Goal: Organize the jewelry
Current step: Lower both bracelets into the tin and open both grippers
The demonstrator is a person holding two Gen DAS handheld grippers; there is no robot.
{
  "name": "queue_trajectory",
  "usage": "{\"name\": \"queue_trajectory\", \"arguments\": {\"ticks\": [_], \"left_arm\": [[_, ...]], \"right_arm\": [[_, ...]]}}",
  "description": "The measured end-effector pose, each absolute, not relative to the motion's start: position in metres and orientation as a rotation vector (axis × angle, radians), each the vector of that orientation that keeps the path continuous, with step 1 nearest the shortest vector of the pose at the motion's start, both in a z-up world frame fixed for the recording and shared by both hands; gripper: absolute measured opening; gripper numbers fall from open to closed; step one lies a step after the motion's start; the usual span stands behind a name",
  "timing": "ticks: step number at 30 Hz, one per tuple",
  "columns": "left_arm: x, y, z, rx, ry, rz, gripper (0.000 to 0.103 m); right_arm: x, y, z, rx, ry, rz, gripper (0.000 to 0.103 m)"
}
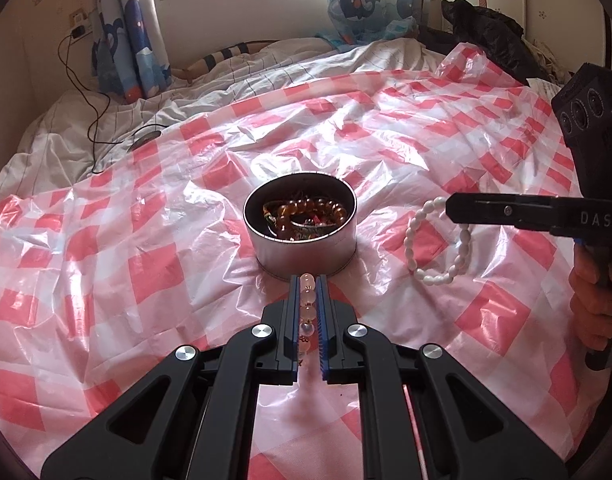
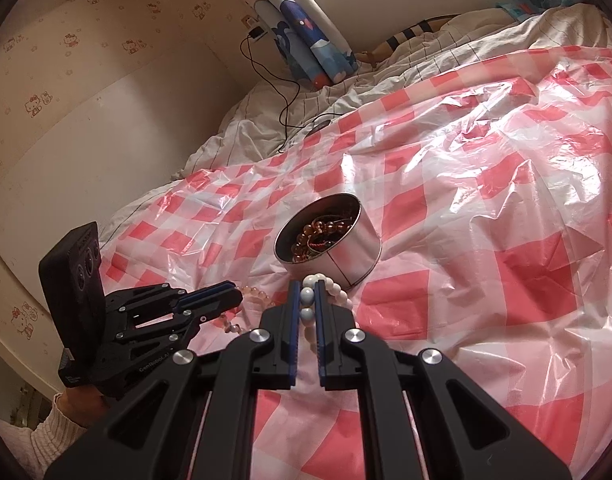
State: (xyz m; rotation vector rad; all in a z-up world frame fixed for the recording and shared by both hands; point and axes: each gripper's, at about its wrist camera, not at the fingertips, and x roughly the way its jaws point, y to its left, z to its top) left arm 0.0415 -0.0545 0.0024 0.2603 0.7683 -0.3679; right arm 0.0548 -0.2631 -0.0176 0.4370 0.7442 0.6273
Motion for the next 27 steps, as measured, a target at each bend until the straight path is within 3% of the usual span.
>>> {"name": "queue_trajectory", "arguments": {"ticks": [18,27], "left_arm": [[0.092,-0.063,0.053,0.05,0.699,-0.451,0.007],[0.117,-0.049,0.041,-0.076,0.716,-0.478,0.007]], "right_arm": [[0.075,-0.279,0.026,0.497,0.623,0.63,0.008],[0.101,-0.262,0.045,0.495,0.582,0.673,0.008]]}}
